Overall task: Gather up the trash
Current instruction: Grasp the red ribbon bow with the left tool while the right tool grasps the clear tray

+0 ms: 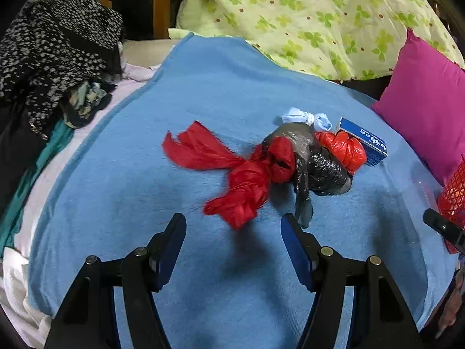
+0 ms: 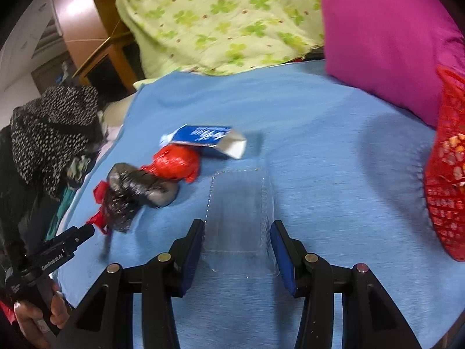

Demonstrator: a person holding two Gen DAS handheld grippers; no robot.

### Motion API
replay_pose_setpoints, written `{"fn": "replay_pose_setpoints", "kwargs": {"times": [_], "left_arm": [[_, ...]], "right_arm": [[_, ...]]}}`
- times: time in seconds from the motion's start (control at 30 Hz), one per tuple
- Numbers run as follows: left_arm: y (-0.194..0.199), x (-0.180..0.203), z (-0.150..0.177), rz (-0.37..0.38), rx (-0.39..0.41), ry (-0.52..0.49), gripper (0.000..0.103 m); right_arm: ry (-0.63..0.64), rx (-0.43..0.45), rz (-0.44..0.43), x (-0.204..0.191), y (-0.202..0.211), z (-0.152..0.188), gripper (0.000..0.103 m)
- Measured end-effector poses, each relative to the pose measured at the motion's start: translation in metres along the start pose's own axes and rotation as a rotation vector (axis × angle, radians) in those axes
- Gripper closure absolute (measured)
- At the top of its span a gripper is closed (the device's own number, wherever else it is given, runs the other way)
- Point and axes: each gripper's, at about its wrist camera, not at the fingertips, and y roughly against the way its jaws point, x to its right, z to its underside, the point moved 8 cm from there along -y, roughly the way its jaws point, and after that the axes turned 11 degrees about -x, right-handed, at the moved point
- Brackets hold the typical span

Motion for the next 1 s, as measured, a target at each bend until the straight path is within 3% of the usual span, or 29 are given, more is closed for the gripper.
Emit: {"fn": "replay_pose_setpoints", "kwargs": {"times": [0.33,0.4,0.5,0.6,0.73,1.0], "left_arm": [[-0.035,-0.004,-0.019,0.053,-0.082,0.044,0.036],[-0.040,-0.006,-0.021,0.053,-0.095,0.047,0.047],[-0.044,-0.006,-0.021,0.066,-0.109,0.042,0.055],[-0.042,-0.004,-0.018,0.052,-0.099,0.016,0.071],[-0.033,-0.011,-0.014,0.030,-0.074,0.020,0.072],[0.009,-0.025,-0.012,-0.011,0.074,0.028,0.073]], "right_arm": [[-0.029,-0.002,0.015,0.022,0.005,0.002,0.053],[-0.030,-0.002,0.016,0.023,0.005,0.003,0.053],[-0.028,-0.003,0.017,0.023,0.005,0.003,0.053],[-0.024,0.001,0.022,0.022,0.006,0.003,0.053],[-0.026,0.008,0.028,0.025,0.007,0.002,0.053],[-0.040,0.027,0.038,0.034,0.013,-0.001,0.053]]}}
